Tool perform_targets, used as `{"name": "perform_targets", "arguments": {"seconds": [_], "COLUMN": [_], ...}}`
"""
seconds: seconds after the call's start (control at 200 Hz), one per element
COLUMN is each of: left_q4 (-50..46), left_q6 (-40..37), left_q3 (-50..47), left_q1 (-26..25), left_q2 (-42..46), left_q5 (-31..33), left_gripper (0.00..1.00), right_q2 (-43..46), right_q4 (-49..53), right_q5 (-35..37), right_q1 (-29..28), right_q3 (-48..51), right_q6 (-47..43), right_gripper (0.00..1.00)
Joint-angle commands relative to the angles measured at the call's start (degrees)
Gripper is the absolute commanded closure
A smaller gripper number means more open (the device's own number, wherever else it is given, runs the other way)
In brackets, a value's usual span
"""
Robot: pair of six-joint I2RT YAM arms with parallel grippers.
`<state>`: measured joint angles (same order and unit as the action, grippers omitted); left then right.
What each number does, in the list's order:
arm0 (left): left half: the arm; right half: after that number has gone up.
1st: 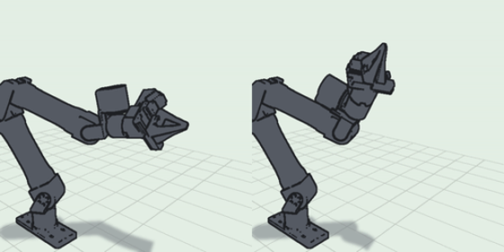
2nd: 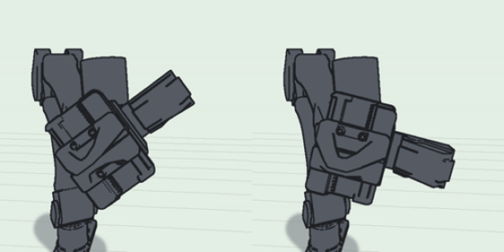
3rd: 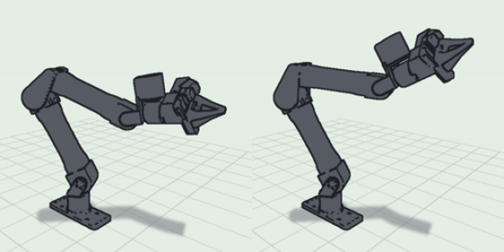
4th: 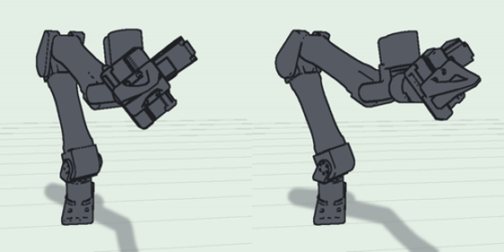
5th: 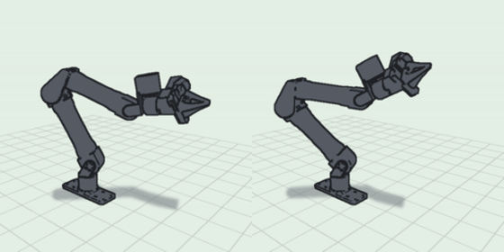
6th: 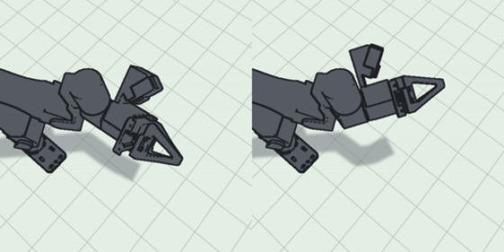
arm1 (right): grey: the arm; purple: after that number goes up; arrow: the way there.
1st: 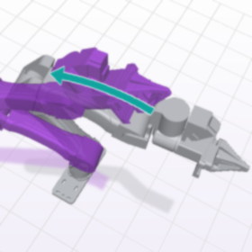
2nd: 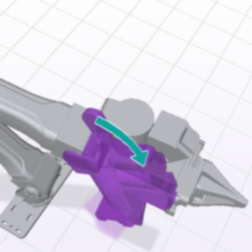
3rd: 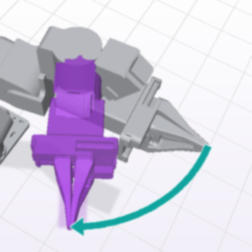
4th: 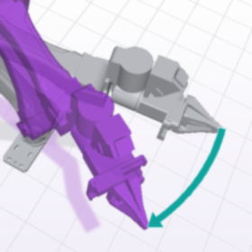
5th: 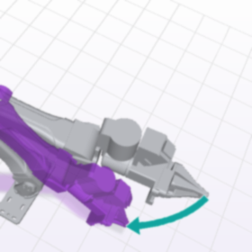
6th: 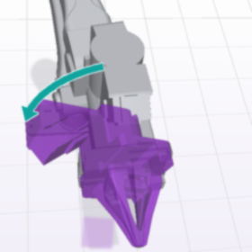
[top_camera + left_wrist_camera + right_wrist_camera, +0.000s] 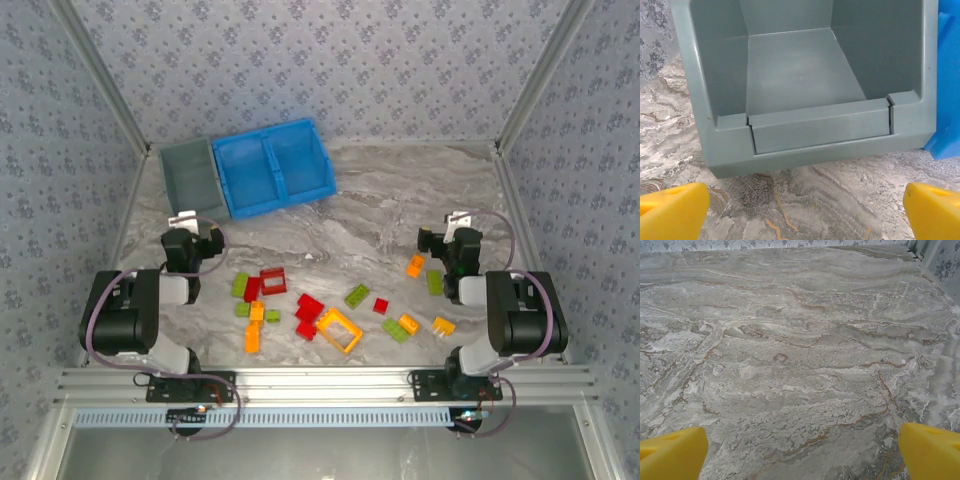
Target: Sort the legos into containers by color
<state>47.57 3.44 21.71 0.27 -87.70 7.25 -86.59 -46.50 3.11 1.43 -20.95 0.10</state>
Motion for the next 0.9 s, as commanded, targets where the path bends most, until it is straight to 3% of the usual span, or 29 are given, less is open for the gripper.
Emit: {"name": "perform_targets", "arguments": {"seconds": [0.0, 0.735, 0.78, 0.844, 0.894], "left_q4": [-0.3, 0.2, -5.3, -17.2, -23.4], "left_q6": [-0.8, -1.0, -1.6, -2.1, -2.8], "left_q3": [1.4, 1.4, 2.4, 5.4, 7.3], "left_q1": [0.3, 0.3, -0.6, -4.2, -7.1], "left_q2": [0.0, 0.4, 4.7, 13.4, 20.7], "left_q5": [-0.7, -0.7, 0.0, 7.7, 10.4], "left_gripper": [0.01, 0.01, 0.01, 0.01, 0.01], "right_q2": [-0.6, -0.6, 0.6, 6.9, 11.2], "right_q4": [0.3, 0.1, -0.5, 11.1, 17.3], "right_q5": [-0.8, -0.7, 1.0, 5.8, 5.2], "right_q1": [0.5, 0.5, 0.2, -0.1, 0.3], "right_q3": [-1.3, -1.2, -1.1, -4.2, -6.7], "right_q6": [-1.0, -1.0, -0.6, 1.1, 1.0], "right_gripper": [0.00, 0.00, 0.00, 0.00, 0.00]}}
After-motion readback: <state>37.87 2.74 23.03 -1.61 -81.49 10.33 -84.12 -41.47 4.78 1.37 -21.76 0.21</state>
